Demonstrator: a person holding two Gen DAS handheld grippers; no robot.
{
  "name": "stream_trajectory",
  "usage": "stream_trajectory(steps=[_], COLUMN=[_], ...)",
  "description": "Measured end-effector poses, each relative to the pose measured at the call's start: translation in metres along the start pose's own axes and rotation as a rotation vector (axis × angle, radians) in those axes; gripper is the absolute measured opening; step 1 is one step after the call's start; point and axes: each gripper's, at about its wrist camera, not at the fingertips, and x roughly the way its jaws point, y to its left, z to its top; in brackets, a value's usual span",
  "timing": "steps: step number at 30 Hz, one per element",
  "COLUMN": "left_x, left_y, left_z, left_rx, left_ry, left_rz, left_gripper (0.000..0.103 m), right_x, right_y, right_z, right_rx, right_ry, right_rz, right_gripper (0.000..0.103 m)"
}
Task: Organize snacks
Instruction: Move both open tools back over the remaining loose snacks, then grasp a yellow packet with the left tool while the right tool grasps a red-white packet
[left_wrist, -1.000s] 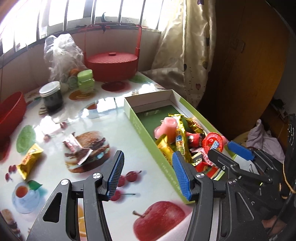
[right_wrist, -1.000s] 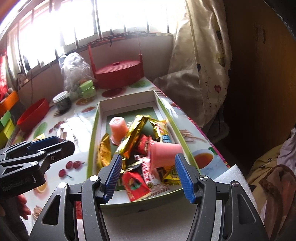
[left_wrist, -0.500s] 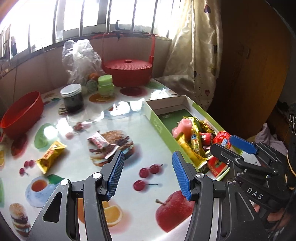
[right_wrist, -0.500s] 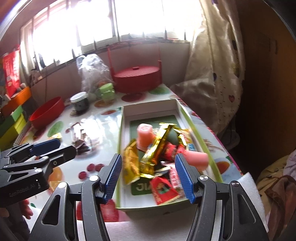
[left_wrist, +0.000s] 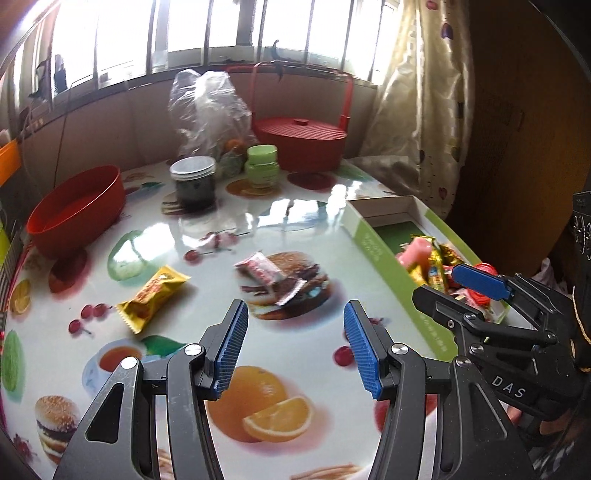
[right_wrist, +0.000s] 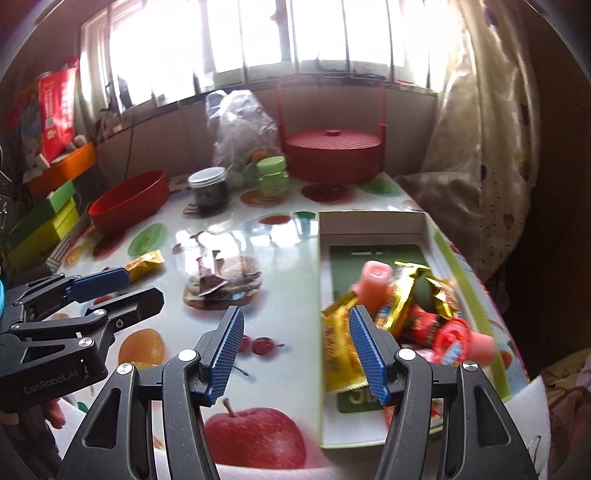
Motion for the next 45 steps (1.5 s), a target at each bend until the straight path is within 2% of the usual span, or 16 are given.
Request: stream_trajectory(steps=[9, 24, 34, 45], left_x=[0.003, 0.023, 0.05, 0.068], left_y=[0.052, 0.115, 0.128, 0.121], left_z=[-0.007, -0.01, 0.003, 0.009], left_rx=[-0.095, -0.213, -0.181, -0.114], left_ry=[0.008, 0.083, 0.127, 0.147], left_rz=[0.061, 0.077, 0.085, 0.107], left_gripper=[0.055, 0.055, 0.055, 0.055], right_x=[0.029, 0.075, 0.111, 0.137], right_y=[0.02, 0.045, 0.063, 0.073], right_z=[0.007, 0.032, 0.046, 0.043], right_rx=[-0.026, -0.07, -0.109, -0.131], right_ry=[0.059, 0.132, 0.193, 0.243], right_rz=[0.06, 0.13, 0.149, 0.157], right_gripper=[0.06, 0.06, 0.06, 0.06])
